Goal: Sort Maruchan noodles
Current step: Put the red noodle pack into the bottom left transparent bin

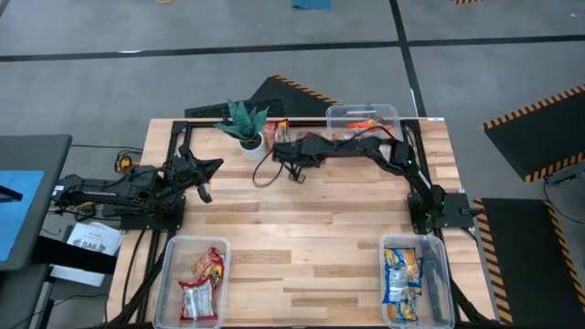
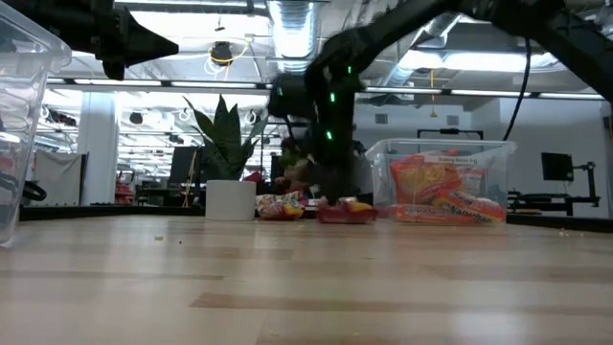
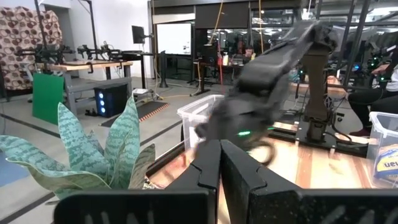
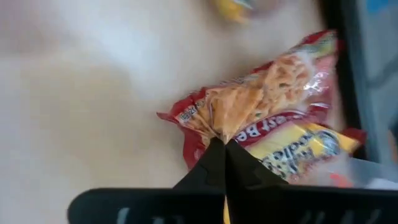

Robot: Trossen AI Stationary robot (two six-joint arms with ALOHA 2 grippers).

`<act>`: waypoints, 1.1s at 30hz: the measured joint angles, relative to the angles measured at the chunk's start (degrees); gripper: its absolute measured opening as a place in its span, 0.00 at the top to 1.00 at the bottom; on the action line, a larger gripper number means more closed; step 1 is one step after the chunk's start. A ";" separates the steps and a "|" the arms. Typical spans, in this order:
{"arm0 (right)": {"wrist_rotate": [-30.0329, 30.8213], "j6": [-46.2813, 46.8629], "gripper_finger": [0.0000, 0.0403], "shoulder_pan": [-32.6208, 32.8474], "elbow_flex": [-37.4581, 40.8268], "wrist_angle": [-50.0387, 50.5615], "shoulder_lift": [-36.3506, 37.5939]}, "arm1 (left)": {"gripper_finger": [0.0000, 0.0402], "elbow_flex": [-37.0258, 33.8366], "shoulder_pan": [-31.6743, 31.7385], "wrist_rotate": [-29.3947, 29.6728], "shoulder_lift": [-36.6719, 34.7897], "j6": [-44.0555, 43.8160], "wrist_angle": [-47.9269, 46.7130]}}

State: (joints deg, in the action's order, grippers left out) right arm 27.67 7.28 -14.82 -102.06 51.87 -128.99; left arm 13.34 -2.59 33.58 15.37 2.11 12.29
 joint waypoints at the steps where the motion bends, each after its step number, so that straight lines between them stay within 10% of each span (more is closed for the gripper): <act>1: -0.46 -0.20 0.98 1.10 0.00 0.24 0.71 | 1.00 0.00 0.01 0.00 -0.01 0.00 0.00; 12: -11.66 -1.19 0.99 12.28 0.03 -0.16 10.87 | 1.00 0.00 0.00 0.00 0.01 -1.29 -0.90; 22: -30.34 -1.61 0.99 21.38 6.97 -23.69 12.70 | 1.00 0.00 0.00 -0.24 0.01 -1.95 -1.11; 33: -31.60 -8.50 0.99 25.90 2.68 -40.48 13.81 | 1.00 0.00 0.00 -0.20 -0.02 -1.25 -1.11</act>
State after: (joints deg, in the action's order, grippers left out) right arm -3.93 -1.22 11.08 -99.38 11.39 -115.18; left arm 13.34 -2.59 33.39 15.35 0.86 11.19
